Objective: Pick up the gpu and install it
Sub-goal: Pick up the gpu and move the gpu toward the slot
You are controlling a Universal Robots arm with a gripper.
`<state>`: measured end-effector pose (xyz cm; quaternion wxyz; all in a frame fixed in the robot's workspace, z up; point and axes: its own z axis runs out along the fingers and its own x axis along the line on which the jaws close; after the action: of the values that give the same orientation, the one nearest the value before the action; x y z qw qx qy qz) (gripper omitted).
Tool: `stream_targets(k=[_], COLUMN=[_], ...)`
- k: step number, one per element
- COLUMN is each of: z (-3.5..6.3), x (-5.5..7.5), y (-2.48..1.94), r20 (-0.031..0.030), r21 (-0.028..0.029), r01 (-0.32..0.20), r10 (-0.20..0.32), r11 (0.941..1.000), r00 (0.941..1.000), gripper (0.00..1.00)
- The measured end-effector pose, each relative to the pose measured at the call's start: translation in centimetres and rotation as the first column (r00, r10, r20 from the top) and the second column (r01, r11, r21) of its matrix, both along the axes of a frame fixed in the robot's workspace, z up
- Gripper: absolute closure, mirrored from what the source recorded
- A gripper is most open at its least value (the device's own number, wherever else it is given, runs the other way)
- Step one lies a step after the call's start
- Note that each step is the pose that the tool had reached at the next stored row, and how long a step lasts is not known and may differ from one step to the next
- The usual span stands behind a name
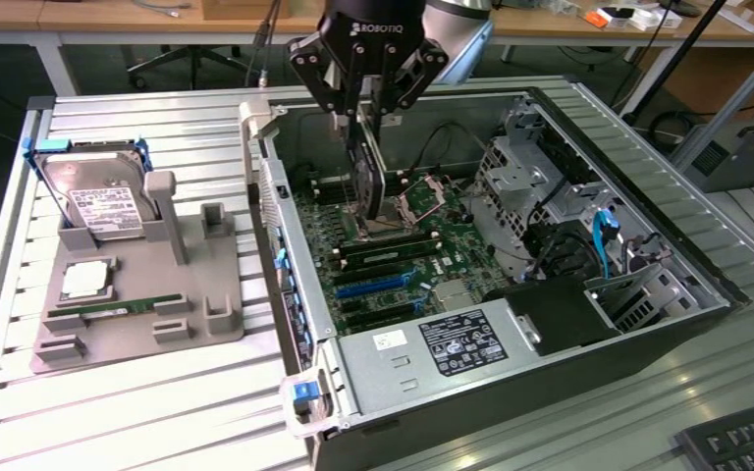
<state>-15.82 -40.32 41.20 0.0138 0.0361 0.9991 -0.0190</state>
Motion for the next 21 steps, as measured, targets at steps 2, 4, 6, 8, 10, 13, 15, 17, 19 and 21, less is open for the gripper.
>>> stream_targets(k=[2,4,6,8,10,13,15,17,19,21], z=[-0.01,-0.01,-0.03,-0.04,-0.04,-0.06,-0.07,-0.11,-0.14,-0.17], x=[0.1,0.2,0.3,0.4,0.5,0.6,0.7,0.9,1.0,1.1], y=[0.0,0.0,0.0,0.0,0.0,0.0,0.0,0.0,0.0,0.0], r20=[0.0,0.0,0.0,0.0,0.0,0.0,0.0,0.0,0.0,0.0], r21=[0.0,0.0,0.0,0.0001,0.0001,0.0001,0.0,0.0,0.0,0.0001], r01=[0.0,0.0,0.0,0.0,0.0,0.0,0.0,0.0,0.0,0.0], r10=[0.0,0.0,0.0,0.0,0.0,0.0,0.0,0.0,0.0,0.0], r11=[1.0,1.0,1.0,1.0,1.0,1.0,1.0,1.0,1.0,1.0], r00=[1.0,1.0,1.0,1.0,1.0,1.0,1.0,1.0,1.0,1.0], gripper=[0.73,0.73,0.73,0.73,0.73,0.73,0.73,0.73,0.73,0.73])
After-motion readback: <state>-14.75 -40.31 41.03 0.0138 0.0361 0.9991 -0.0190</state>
